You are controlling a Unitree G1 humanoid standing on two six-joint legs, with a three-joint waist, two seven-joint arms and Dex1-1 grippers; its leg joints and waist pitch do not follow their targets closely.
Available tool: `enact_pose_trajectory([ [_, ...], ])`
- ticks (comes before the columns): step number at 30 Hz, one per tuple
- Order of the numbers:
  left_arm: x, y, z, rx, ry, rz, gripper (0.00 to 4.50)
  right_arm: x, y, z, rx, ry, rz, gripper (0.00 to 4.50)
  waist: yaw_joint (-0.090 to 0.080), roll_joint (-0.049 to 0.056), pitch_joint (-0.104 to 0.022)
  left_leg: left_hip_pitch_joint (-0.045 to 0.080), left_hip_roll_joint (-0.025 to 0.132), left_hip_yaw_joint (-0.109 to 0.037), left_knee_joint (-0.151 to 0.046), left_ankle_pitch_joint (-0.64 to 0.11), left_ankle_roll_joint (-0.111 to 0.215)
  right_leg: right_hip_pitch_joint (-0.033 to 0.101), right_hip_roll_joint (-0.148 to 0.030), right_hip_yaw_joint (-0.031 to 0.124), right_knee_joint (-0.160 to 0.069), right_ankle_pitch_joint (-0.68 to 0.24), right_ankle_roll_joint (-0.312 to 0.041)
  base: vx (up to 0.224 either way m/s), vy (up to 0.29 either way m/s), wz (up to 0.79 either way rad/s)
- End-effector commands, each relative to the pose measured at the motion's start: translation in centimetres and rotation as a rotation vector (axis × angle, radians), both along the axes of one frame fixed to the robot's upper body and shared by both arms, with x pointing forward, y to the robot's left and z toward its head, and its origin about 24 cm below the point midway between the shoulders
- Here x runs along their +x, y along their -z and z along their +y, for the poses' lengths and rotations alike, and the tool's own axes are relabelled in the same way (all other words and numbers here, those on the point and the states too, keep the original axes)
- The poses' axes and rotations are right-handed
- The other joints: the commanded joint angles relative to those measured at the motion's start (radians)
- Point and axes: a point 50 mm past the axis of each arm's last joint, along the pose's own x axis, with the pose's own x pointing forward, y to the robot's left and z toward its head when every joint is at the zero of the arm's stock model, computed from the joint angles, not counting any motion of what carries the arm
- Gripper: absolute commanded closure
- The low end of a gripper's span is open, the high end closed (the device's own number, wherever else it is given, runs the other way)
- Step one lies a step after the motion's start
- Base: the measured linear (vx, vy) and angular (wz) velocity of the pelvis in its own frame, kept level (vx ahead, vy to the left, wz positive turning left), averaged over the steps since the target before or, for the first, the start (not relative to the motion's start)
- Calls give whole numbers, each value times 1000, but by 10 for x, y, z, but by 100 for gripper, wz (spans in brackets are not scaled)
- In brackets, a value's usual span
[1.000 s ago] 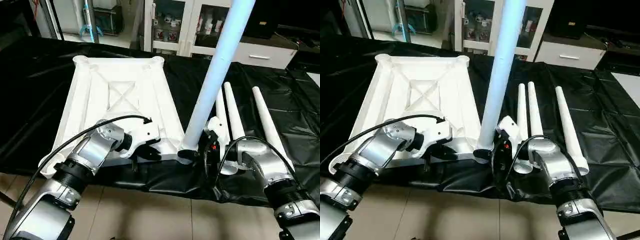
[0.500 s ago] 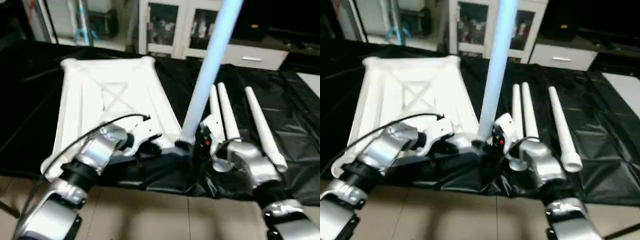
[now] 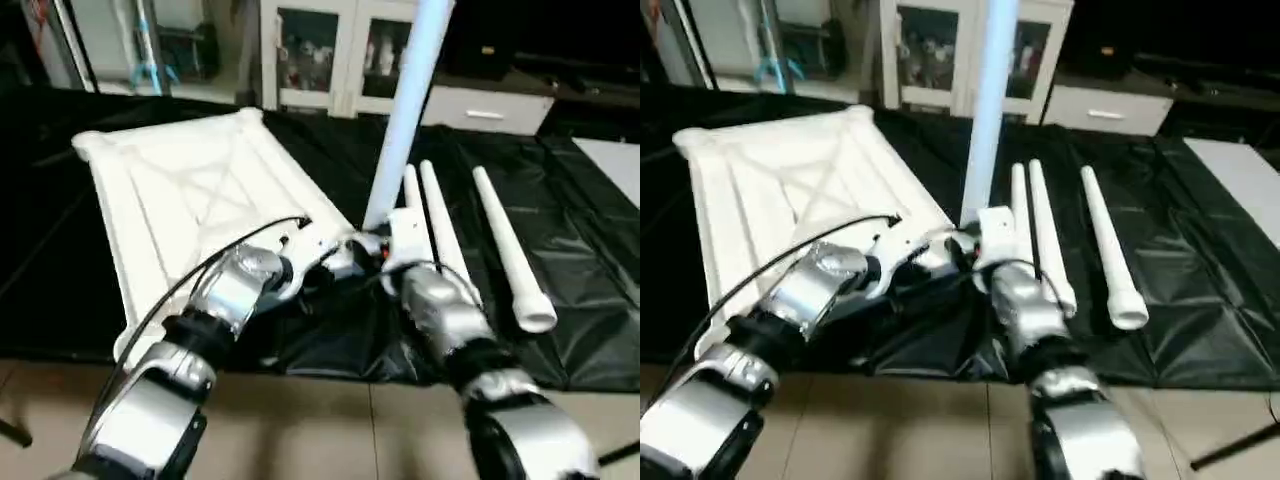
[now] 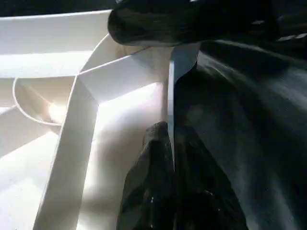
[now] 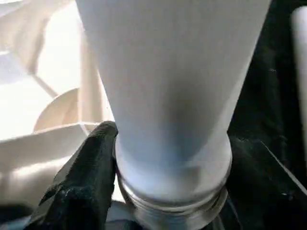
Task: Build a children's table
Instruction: Rotate leg to tighten
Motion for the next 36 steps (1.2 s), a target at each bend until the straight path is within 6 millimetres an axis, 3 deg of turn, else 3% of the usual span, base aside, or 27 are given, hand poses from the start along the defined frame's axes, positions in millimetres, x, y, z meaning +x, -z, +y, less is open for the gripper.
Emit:
enact_pose_trajectory([
  [1, 1, 11, 6, 72, -79, -4, 450, -6, 10, 17, -22, 14, 64, 171, -1, 9, -46, 2, 25, -19, -78, -422, -13, 19, -60, 37, -95, -548, -89, 0, 0, 0],
  [6, 1, 13, 10, 70, -85, 3, 450, -3, 5, 22, 23, 25, 35, 171, 2, 12, -48, -2, 27, -17, -81, -406, -10, 21, -61, 42, -89, -505, -96, 0, 0, 0],
  [10, -1, 15, 12, 58, -72, 27, 450, 1, -4, 12, 34, -22, -53, 171, 6, 12, -51, -8, 29, -11, -80, -363, -6, 26, -60, 49, -76, -398, -136, 0, 0, 0],
  [11, -1, 15, 12, 56, -69, 30, 450, 2, -6, 9, 27, -29, -72, 115, 8, 11, -52, -9, 29, -8, -78, -341, 0, 28, -60, 51, -72, -367, -149, 0, 0, 0],
  [12, -3, 16, 13, 60, -50, 40, 450, 4, -11, 0, 6, -41, -115, 101, 10, 12, -53, -8, 29, -6, -77, -323, 6, 28, -59, 52, -69, -337, -162, 0, 0, 0],
  [14, -3, 17, 14, 60, -46, 43, 450, 5, -13, -6, 4, -47, -128, 99, 12, 12, -55, -14, 29, -5, -76, -286, 15, 35, -58, 53, -61, -289, -179, 0, 0, 0],
  [17, -6, 18, 19, 61, -24, 61, 450, 4, -20, -30, 17, -150, -146, 61, 16, 14, -58, -15, 31, -2, -72, -241, 32, 40, -58, 53, -56, -232, -195, 0, 0, 0],
  [18, -7, 19, 20, 61, -20, 66, 450, 2, -21, -34, 21, -189, -146, 56, 18, 11, -59, -20, 32, -2, -69, -195, 56, 49, -56, 53, -47, -168, -212, 0, 0, 0],
  [20, -9, 20, 21, 59, 2, 80, 450, -3, -21, -44, 25, -296, -133, 49, 20, 11, -61, -21, 32, -1, -65, -164, 73, 52, -57, 52, -42, -131, -228, 0, 0, 0],
  [24, -17, 23, 23, 62, 95, 129, 450, -18, -19, -62, 7, -506, -113, 6, 24, 9, -57, -20, 35, -1, -65, -192, 84, 53, -60, 51, -52, -189, -233, 0, 0, 0],
  [27, -26, 24, 24, 65, 202, 173, 450, -30, -16, -79, -49, -642, -57, 6, 27, 10, -55, -18, 38, -1, -67, -212, 74, 50, -62, 52, -56, -232, -229, 0, 0, 0],
  [31, -35, 25, 28, 88, 310, 229, 450, -36, -17, -83, -65, -718, -40, 6, 32, 10, -52, -12, 38, -1, -69, -248, 55, 43, -61, 52, -62, -297, -213, 0, 0, 0],
  [34, -41, 25, 32, 120, 375, 258, 450, -39, -18, -81, -56, -761, -35, 6, 35, 12, -52, -10, 41, -2, -71, -245, 46, 41, -62, 54, -60, -294, -212, 0, 0, 0],
  [36, -43, 26, 34, 132, 394, 270, 450, -40, -19, -81, -53, -776, -34, 6, 41, 15, -54, -1, 42, 2, -69, -234, 38, 36, -59, 55, -54, -236, -233, 0, 0, 0],
])
